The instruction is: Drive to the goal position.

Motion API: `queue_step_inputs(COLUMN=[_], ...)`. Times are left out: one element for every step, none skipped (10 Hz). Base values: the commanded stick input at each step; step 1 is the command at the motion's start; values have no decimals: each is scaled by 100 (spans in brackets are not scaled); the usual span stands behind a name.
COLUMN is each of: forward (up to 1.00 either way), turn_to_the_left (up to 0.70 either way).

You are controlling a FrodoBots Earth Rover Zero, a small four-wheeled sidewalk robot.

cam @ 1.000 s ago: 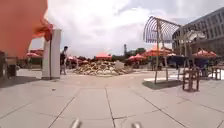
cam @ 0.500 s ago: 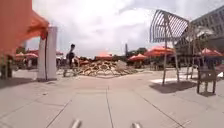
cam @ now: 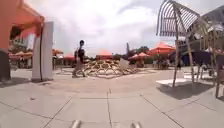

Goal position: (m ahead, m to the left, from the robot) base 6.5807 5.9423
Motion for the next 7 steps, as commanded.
queue_step_inputs(forward=[85,85,85,85,85,85,85], turn_to_the_left=[11,0,0,0,0,0,10])
